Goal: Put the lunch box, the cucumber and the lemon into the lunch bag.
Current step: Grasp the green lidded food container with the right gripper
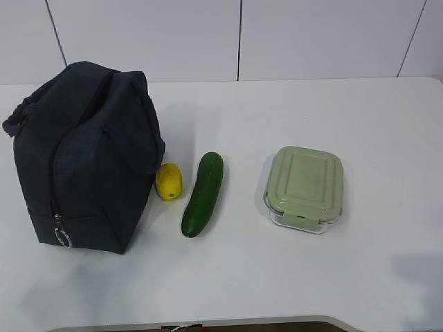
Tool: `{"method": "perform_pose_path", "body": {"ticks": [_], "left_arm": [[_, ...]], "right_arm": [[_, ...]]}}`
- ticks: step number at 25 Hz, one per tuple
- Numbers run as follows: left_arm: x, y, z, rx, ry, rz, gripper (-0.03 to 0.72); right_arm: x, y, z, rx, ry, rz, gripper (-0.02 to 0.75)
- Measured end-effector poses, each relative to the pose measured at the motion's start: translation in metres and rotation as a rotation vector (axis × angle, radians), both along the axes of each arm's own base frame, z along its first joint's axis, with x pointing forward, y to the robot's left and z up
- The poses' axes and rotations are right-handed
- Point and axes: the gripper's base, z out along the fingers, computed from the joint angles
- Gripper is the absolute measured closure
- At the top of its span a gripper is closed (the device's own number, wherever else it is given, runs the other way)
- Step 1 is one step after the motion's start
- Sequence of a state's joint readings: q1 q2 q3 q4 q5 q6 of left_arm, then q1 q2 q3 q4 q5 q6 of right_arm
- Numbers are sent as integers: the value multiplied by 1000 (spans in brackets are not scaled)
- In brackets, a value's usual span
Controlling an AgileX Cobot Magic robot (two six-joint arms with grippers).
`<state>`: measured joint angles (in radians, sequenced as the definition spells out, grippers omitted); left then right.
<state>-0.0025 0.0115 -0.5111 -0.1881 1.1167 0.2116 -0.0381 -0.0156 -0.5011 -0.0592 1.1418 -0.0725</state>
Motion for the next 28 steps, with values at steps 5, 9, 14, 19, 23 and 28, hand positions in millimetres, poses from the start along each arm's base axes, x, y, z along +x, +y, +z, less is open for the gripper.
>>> {"method": "perform_pose_path", "body": {"ticks": [5,9,14,19,23,28], "left_arm": [[0,0,0,0,0,0,446],[0,0,0,0,0,0,446],[0,0,0,0,0,0,446],[0,0,0,0,0,0,446],[0,0,0,0,0,0,446],[0,0,0,3,0,2,446]], "right_arm": [[0,0,0,0,0,0,338],[0,0,0,0,0,0,338],[0,0,0,0,0,0,338],[0,0,0,0,0,0,338],[0,0,0,7,-1,-4,338],[-2,1,5,29,-19,-11,338]]}}
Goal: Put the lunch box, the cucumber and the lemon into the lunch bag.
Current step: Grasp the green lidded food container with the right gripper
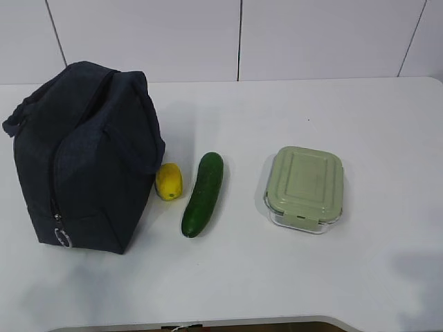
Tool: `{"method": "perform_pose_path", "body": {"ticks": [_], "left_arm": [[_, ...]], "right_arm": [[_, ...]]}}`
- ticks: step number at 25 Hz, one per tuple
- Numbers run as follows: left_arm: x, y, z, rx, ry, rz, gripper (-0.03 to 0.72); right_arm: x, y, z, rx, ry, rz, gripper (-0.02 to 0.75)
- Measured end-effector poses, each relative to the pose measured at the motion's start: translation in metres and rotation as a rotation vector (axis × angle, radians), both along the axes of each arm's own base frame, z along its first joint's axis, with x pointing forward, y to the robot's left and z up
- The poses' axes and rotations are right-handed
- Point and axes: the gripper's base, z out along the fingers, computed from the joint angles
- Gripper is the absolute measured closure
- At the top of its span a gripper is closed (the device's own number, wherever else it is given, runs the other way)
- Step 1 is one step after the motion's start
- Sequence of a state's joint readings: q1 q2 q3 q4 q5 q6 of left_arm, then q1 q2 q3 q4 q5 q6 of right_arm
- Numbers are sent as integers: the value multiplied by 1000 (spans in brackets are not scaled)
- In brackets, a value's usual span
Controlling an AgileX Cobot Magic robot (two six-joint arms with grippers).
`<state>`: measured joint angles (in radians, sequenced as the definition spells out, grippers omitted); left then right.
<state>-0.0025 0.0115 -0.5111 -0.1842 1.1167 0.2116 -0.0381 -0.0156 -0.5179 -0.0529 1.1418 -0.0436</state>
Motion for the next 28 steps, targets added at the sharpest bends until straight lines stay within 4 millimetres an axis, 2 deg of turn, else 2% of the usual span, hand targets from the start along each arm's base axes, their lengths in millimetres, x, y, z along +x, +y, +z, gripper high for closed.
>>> {"method": "perform_pose_path", "body": {"ticks": [3,11,20,28], "left_arm": [[0,0,0,1,0,1,446],[0,0,0,-3,0,-2,446],[0,-3,0,-27,0,-18,446],[6,1,10,7,-8,11,446]], "right_arm": [[2,0,8,5,3,-1,338],[28,0,29,37,121,-7,338],[48,0,27,154,222,-86,338],[78,3,29,223,365,-87,338]]}}
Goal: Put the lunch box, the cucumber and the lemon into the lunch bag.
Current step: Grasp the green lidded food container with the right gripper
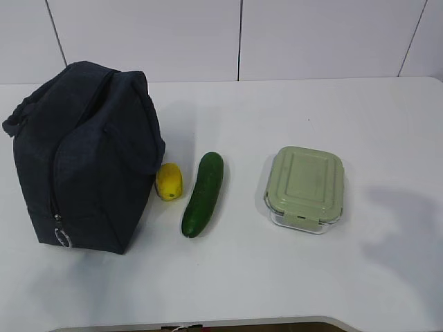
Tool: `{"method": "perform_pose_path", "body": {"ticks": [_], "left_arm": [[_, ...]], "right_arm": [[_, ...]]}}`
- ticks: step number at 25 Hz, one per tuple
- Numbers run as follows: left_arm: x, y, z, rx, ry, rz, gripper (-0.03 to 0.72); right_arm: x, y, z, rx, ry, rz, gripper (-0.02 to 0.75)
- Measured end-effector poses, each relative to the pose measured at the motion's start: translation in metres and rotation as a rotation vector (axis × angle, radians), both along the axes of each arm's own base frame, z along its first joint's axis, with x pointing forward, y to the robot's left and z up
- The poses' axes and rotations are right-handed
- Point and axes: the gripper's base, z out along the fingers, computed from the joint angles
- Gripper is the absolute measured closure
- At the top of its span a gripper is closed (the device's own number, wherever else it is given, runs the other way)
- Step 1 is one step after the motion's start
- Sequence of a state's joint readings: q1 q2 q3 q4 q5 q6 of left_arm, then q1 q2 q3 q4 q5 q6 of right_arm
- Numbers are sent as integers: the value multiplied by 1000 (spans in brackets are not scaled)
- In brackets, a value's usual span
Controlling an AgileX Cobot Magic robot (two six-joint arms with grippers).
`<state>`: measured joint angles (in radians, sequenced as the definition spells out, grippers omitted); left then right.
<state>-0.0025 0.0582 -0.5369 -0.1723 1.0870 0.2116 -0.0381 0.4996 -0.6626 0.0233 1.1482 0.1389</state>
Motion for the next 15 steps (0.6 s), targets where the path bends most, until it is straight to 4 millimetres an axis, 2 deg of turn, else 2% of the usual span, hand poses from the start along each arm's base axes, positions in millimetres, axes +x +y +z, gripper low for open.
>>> {"method": "perform_pose_path", "body": {"ticks": [4,9,15], "left_arm": [[8,1,1,3,26,7,446],[26,-1,2,-83,149,40,446],[50,-6,30,-148,251,29,446]], "right_arm": [[21,-1,5,3,67,-1,339],[52,-2,11,9,142,-2,338],[76,-3,16,6,185,8,339]]}}
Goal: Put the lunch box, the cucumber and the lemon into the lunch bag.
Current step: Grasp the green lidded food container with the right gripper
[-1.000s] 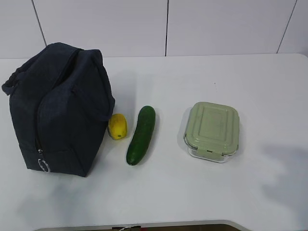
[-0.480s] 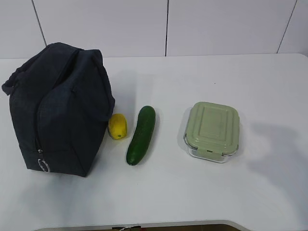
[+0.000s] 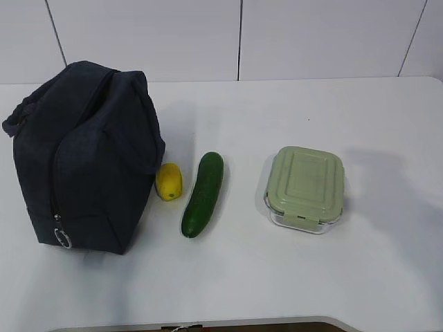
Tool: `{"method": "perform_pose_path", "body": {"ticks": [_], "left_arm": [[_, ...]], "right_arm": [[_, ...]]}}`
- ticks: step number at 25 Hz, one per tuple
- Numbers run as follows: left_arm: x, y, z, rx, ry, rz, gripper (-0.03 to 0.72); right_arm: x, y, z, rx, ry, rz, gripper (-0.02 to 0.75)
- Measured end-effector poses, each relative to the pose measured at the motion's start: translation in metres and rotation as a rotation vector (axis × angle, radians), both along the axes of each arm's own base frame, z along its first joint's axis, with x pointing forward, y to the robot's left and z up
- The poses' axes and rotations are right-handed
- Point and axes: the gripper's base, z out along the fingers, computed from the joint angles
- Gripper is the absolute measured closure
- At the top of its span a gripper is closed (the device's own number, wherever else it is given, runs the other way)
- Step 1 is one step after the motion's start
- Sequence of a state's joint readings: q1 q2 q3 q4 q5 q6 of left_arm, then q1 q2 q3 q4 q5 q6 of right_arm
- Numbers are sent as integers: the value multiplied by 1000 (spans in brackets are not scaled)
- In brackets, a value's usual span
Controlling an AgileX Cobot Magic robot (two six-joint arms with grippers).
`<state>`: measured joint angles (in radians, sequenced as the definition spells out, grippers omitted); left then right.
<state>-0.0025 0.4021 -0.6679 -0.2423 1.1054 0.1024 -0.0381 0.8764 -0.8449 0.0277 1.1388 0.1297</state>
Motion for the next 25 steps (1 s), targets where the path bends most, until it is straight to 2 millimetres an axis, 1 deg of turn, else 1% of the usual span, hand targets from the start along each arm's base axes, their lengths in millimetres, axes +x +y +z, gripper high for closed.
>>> {"method": "perform_pose_path", "body": {"ticks": [6,9,13,17,20,25], "left_arm": [[23,0,29,-2,15,0,446],[31,-1,37,-6,20,-1,446],[40,-2,38,-24,43,-5,446],[45,-2,36,-28,64,-6,446],[46,-4,36,-43,68,-11,446],[46,-5,36,-55,70,-16,446]], "right_arm": [[15,-1,-9,-7,64,19,339],[22,0,-13,-15,73,47,338],[36,4,-20,37,71,56,339],[52,12,-29,129,77,100,339],[61,19,-36,191,85,158,339],[77,28,-44,293,68,200,347]]}}
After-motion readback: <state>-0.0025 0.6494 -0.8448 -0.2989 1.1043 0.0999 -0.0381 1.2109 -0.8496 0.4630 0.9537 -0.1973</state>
